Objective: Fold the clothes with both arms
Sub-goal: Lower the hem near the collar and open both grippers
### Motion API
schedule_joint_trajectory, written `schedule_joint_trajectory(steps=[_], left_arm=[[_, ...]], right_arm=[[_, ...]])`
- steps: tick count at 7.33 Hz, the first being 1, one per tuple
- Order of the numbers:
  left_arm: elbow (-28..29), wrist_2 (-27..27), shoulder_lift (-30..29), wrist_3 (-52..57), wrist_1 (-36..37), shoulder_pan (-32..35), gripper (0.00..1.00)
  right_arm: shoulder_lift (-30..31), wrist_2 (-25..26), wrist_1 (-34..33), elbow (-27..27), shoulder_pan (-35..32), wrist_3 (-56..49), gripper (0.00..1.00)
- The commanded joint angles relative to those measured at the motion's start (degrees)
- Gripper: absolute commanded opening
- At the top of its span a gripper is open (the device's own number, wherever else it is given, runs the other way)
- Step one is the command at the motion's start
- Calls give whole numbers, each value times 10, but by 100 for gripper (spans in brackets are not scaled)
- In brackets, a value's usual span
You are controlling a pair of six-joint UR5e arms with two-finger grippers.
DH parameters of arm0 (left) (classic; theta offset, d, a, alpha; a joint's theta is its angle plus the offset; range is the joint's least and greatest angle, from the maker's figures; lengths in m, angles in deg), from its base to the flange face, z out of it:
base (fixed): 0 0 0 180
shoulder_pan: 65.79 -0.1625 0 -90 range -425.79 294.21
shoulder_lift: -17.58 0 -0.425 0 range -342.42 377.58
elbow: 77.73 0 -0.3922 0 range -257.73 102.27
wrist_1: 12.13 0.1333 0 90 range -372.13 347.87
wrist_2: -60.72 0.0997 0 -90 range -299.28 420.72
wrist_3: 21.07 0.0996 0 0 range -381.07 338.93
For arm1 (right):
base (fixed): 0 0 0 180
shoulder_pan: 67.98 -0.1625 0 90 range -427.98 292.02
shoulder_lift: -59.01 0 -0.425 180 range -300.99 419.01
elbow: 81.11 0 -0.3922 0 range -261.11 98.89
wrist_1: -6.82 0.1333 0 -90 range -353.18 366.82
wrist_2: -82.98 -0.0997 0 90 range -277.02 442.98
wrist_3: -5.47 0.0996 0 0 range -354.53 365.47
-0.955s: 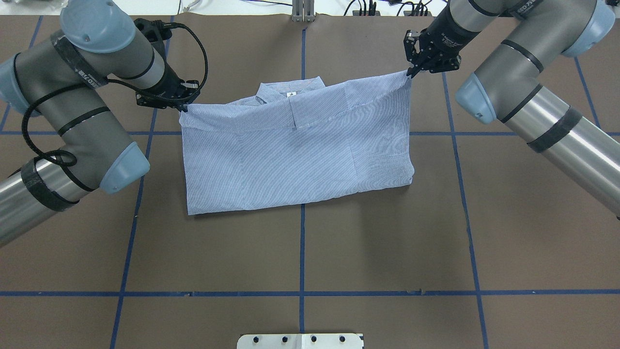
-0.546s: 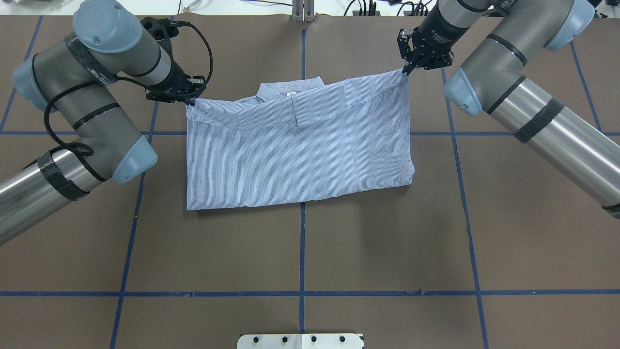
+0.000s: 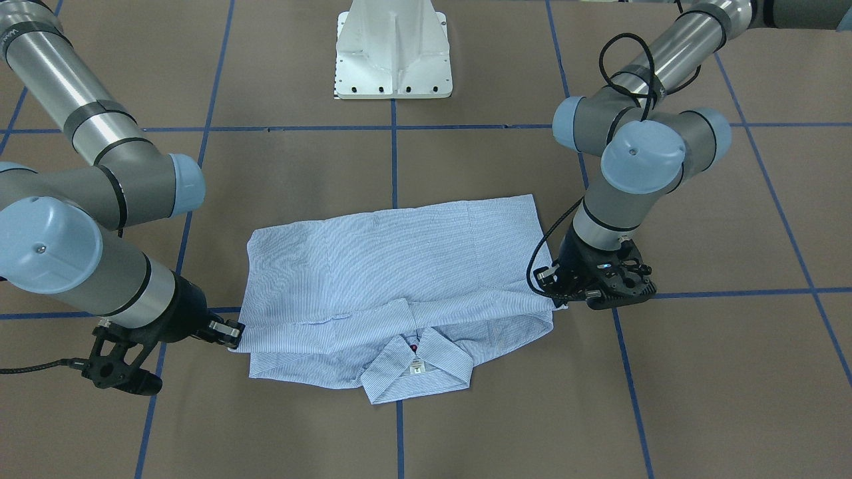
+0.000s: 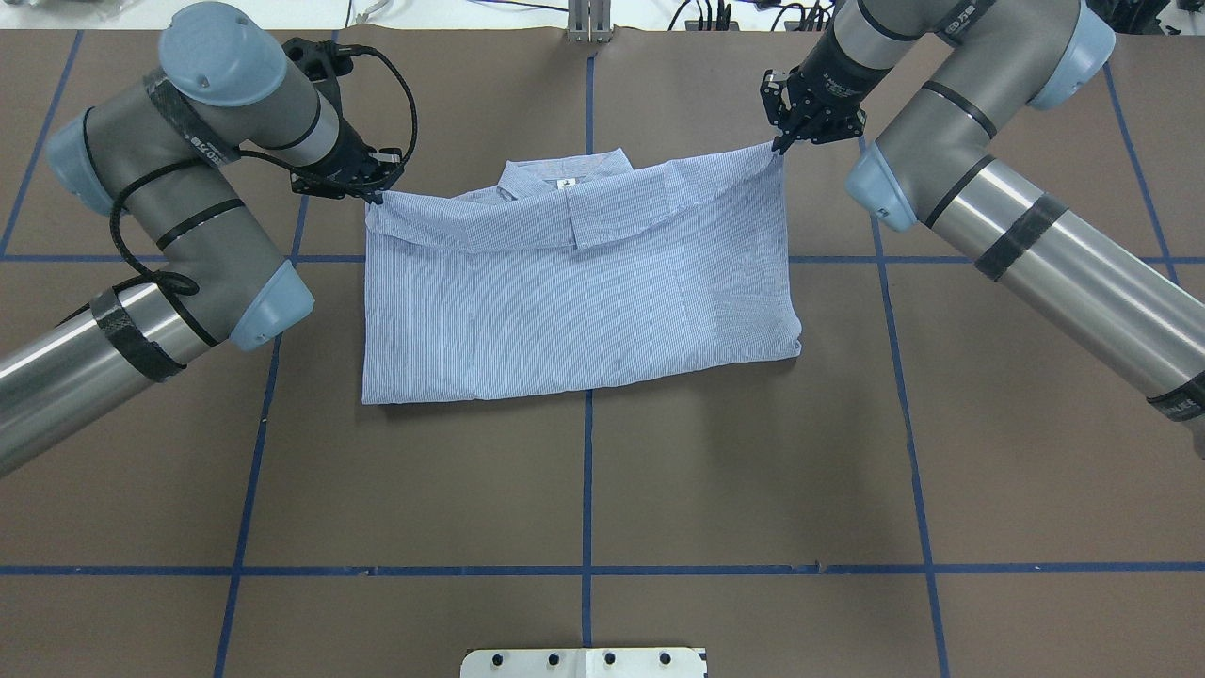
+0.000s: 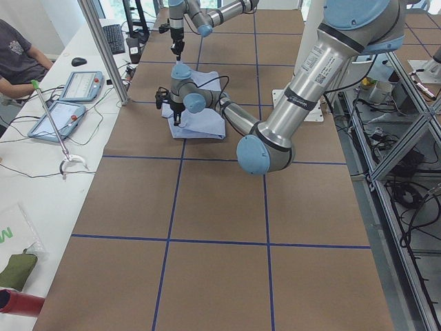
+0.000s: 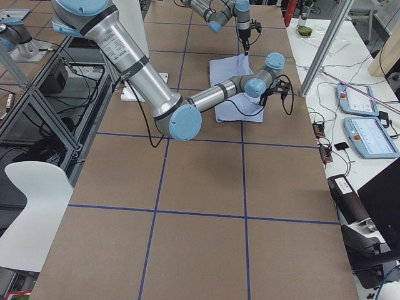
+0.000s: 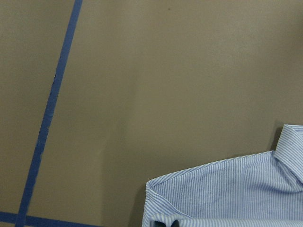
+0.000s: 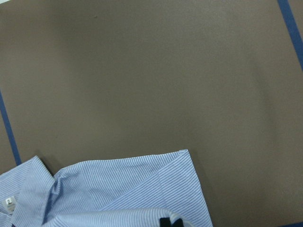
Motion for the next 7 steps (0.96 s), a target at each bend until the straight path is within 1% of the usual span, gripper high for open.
schedule_joint_trajectory(steps=[1,2,3,4,5,6,7], left_arm=[[1,0,0,0,-4,0,47],[-3,1,2,0,-10,0,98],[-9,3,6,1,-8,2,99],[-30,4,12,1,-4,3,99],[-76,1,37,0,5,3,99],[-121,1,53,-2,28,3,99],[-151,0,52,-4,66,3,99]], right_arm=[[0,11,3,-2,8,-3,51],[0,14,4,-1,11,-6,100],[1,12,7,1,9,-13,100],[7,10,10,17,8,-25,100],[28,8,12,45,9,-27,100],[63,9,10,89,23,-29,100],[91,16,10,117,45,-27,100]])
